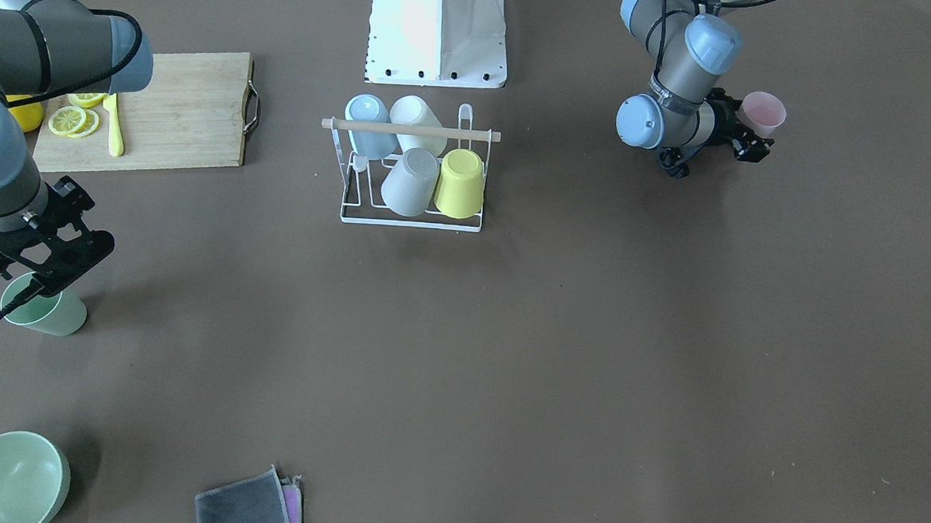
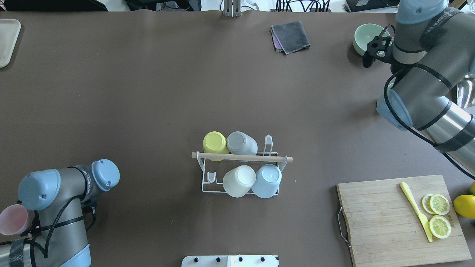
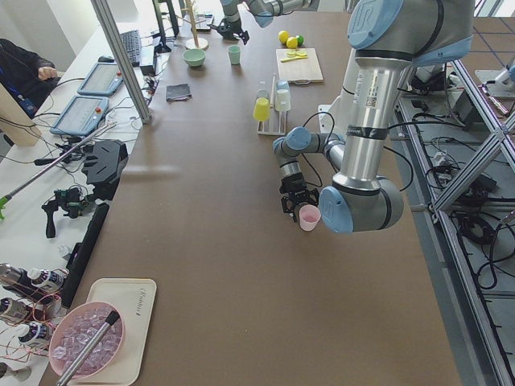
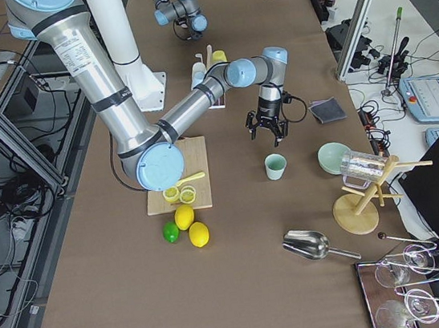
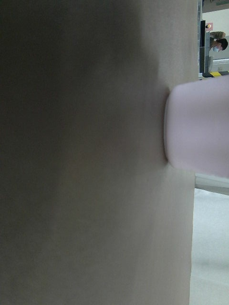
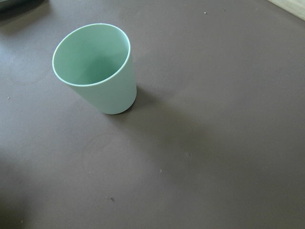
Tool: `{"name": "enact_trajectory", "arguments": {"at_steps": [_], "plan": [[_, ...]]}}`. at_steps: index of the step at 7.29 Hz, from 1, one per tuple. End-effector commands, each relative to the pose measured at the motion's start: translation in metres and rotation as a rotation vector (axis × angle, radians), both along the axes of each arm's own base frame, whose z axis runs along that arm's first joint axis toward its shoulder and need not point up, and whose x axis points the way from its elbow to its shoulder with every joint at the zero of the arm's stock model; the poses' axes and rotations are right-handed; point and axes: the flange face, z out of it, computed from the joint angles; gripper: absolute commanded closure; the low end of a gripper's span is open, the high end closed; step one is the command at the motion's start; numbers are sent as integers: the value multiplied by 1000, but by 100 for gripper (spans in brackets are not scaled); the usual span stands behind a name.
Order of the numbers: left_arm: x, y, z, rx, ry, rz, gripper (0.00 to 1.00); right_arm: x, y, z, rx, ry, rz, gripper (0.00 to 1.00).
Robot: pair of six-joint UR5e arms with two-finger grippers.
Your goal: Place cup on cup holder
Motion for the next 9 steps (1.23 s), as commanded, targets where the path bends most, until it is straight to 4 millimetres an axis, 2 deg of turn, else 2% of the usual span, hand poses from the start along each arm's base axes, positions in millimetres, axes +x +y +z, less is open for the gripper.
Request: {"name": "enact_trajectory", "arguments": {"at_steps": [1,2,3,4,5,6,8,9], "plan": [[-6,2,9,2,5,-2,2,-25,-17,-13,-6,98,-51,0],[-9,4,12,6,-3,-17,2,-38,-44,-19,24,147,-123,0],[-9,4,13,13,2,-24,2,-46,-62,-14,30,194,-164,0],[-10,4,13,13,2,-24,2,-54,-73,-2,-3,221,-174,0],[-9,4,13,15,4,-26,2,-76,-94,12,-74,258,-196,0],[-9,4,14,18,6,-30,3,-88,-106,20,-115,277,-238,0],[-16,7,18,23,11,-42,3,-99,-100,30,-157,289,-260,0],[-21,8,16,29,16,-45,3,-114,-94,34,-170,313,-283,0]]}}
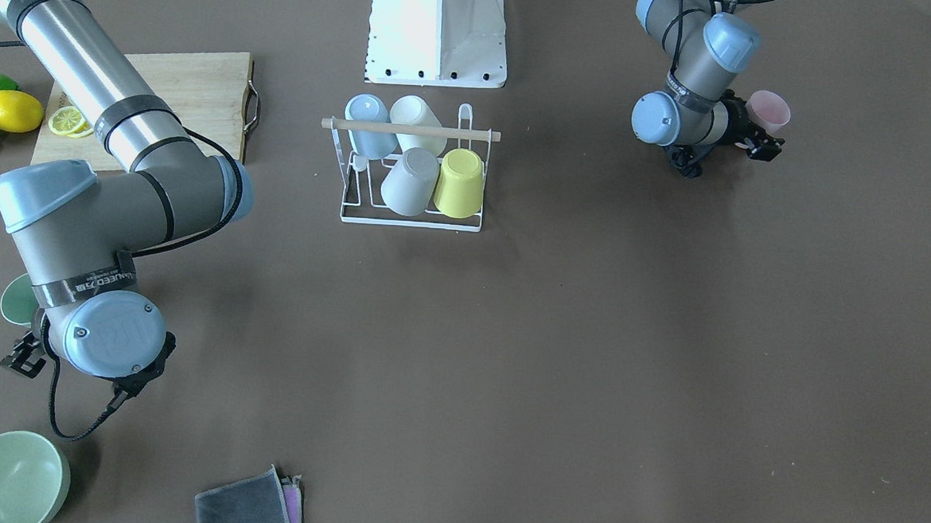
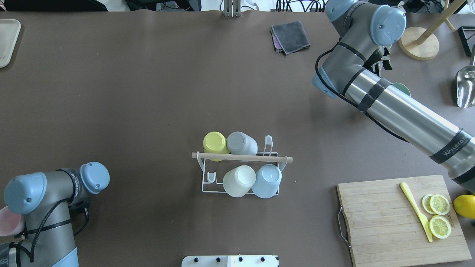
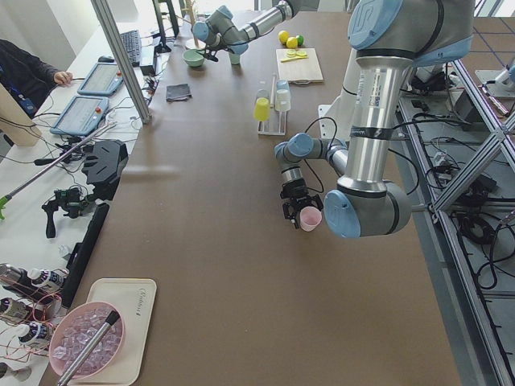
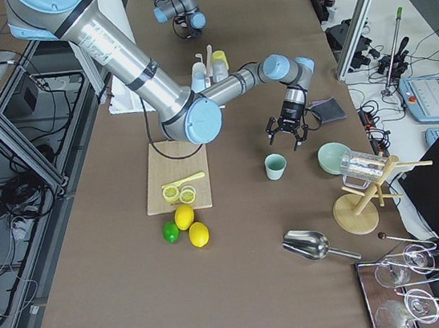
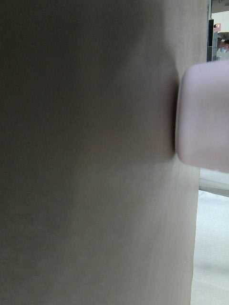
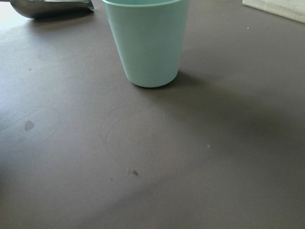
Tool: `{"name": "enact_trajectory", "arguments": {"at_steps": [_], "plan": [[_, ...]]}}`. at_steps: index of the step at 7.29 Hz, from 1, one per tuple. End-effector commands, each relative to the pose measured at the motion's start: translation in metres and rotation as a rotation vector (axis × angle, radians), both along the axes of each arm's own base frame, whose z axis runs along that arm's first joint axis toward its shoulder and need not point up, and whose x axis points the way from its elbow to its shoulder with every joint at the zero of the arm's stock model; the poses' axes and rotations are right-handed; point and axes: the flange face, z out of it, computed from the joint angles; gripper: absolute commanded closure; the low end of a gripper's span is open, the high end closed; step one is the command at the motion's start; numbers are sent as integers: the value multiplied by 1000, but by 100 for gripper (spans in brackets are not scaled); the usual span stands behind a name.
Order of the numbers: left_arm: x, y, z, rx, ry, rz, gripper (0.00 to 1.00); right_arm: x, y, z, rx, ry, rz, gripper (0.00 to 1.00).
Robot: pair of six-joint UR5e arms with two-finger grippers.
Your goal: Place cup on cup holder
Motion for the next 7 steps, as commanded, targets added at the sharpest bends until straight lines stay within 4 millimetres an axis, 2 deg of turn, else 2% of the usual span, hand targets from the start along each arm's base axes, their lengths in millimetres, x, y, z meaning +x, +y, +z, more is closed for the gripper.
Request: {"name": "enact_trajectory", "arguments": {"at_steps": [1,3,5,7], "plan": [[-14,5,-2,8,11,-6,3,-20,2,12,-45,50,-19,0],[-13,9,0,9,12,-1,3,-27,0,14,-28,99,-50,0],[-12,9,6,19,19,-15,3,-47,13,26,-39,152,-107,0],[-14,10,8,21,21,-18,3,-42,10,29,-17,184,-152,0]]}}
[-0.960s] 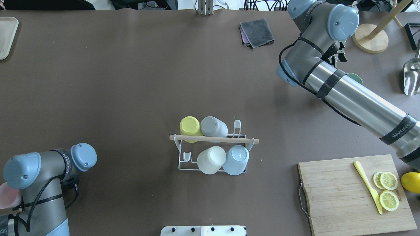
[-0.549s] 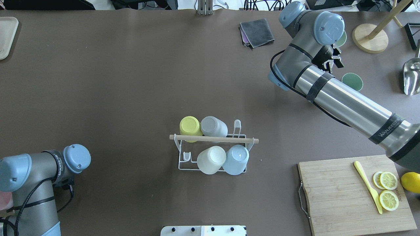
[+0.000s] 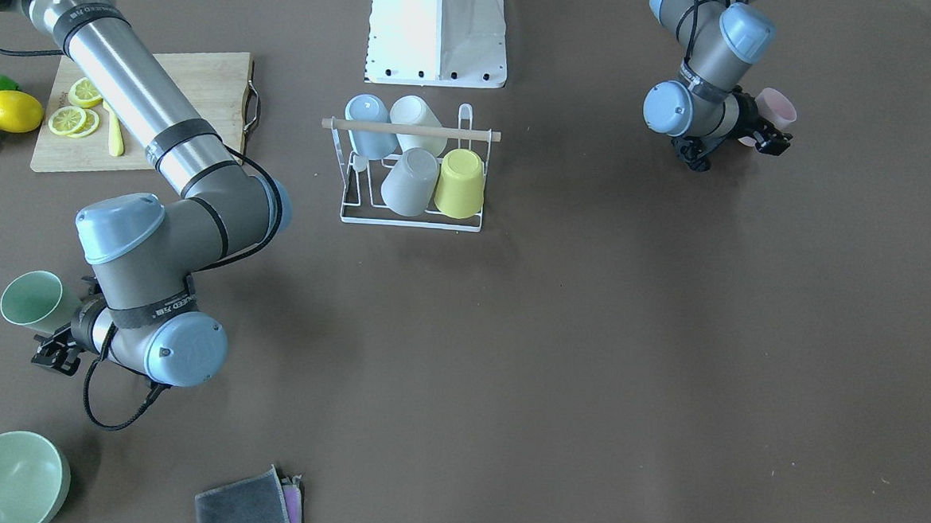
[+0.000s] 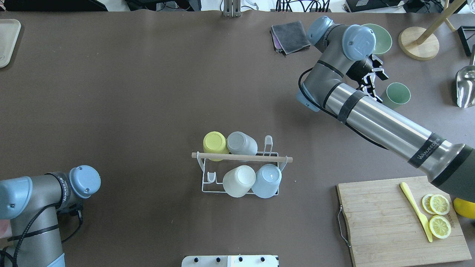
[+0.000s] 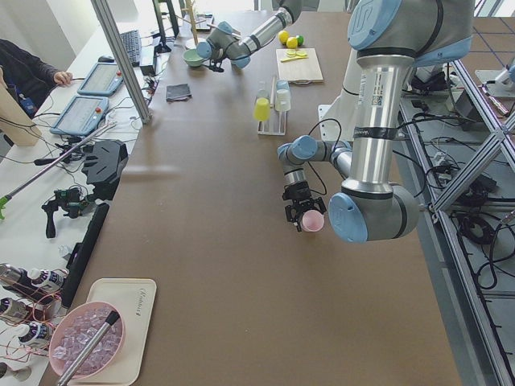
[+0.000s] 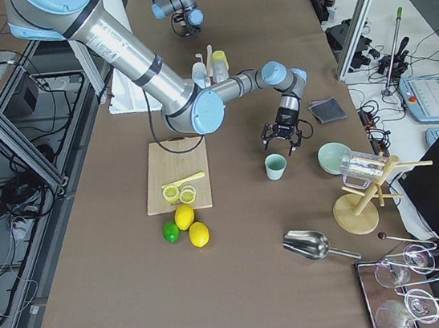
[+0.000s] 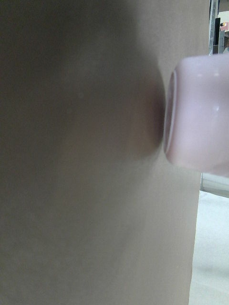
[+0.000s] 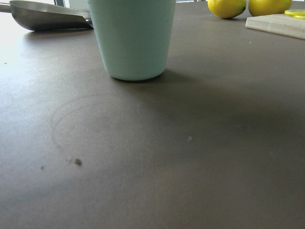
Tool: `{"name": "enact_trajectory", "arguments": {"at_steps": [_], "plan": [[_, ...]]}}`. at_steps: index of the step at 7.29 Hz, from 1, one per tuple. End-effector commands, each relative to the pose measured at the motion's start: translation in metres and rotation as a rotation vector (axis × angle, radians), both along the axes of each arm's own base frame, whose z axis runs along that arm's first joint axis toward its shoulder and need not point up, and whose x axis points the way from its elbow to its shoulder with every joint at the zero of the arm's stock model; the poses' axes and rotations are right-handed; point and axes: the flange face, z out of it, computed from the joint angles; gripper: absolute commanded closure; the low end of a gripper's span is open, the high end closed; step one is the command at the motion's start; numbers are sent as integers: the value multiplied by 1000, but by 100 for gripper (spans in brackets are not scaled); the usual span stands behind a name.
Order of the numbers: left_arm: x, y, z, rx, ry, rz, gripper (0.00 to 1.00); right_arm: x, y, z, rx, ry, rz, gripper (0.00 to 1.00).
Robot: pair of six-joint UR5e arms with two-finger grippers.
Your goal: Place cup on cup holder
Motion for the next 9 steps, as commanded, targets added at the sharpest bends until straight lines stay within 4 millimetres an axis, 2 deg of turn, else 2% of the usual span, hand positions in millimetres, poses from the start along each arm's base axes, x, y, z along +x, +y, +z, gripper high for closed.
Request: {"name": "enact_trajectory", "arguments": {"at_steps": [1,5,9], "plan": [[-3,2,6,3,1,-5,3,-2,2,7,15,37,-32,0],[-3,1,1,13,27,-6,3,-8,13,24,-22,80,-51,0],[0,0,-7,30,57,-25,3,-3,16,41,-2,139,-82,0]]}}
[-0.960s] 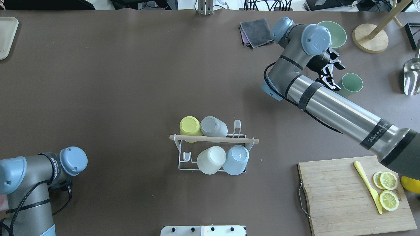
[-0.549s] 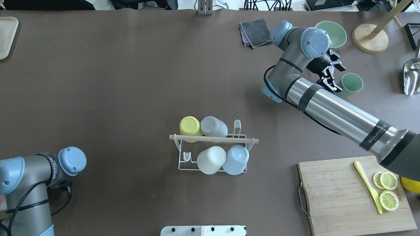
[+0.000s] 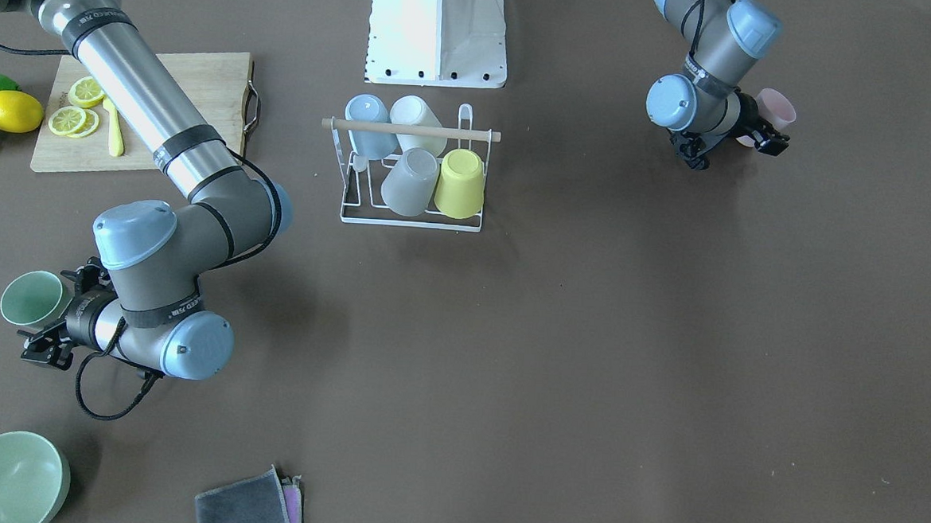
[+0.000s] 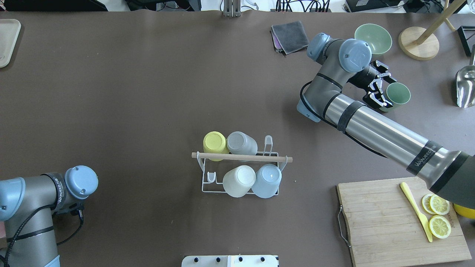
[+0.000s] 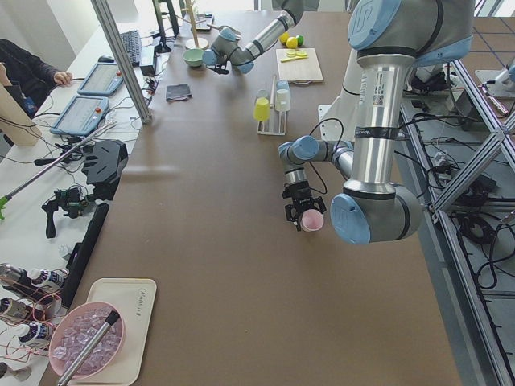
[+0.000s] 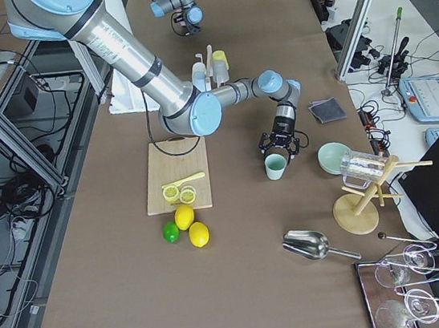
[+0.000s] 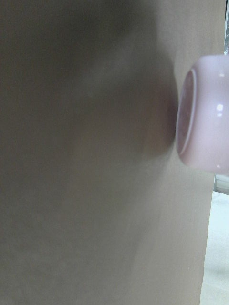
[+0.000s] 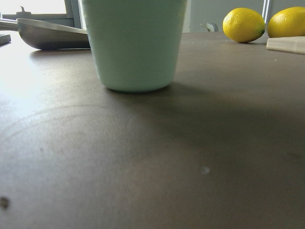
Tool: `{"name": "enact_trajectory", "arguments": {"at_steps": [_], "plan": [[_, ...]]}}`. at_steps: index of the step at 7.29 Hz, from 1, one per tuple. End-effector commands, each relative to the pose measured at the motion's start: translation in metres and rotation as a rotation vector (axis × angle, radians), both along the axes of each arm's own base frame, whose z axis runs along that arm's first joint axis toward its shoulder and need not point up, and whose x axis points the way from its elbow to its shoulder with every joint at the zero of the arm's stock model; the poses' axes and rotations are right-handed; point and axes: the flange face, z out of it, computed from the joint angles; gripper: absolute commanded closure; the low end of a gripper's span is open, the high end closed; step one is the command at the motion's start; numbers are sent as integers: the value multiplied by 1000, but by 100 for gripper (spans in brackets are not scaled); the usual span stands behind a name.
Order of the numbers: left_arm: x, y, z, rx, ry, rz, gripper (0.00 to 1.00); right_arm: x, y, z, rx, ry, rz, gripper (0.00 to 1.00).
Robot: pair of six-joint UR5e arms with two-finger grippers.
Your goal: Place cup on cup holder
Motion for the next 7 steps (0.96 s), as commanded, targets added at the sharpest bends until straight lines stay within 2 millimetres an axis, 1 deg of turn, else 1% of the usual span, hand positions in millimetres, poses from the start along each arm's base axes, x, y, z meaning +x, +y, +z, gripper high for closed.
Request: {"name": "enact_trajectory", "arguments": {"at_steps": [1,2,4,5,6,7], "plan": [[2,0,0,6,8,-9,3,3,4,13,-1,22,-15,0],[4,1,0,11,20,-6,3,6,4,17,5,33,-25,0],[5,1,1,10,19,-5,3,7,5,19,5,36,-24,0],[5,1,1,11,19,-6,3,7,5,18,4,38,-26,5],[5,1,1,9,20,-5,6,7,5,17,3,36,-34,27],[5,1,0,10,21,-7,12,7,5,16,-3,30,-50,42]]}}
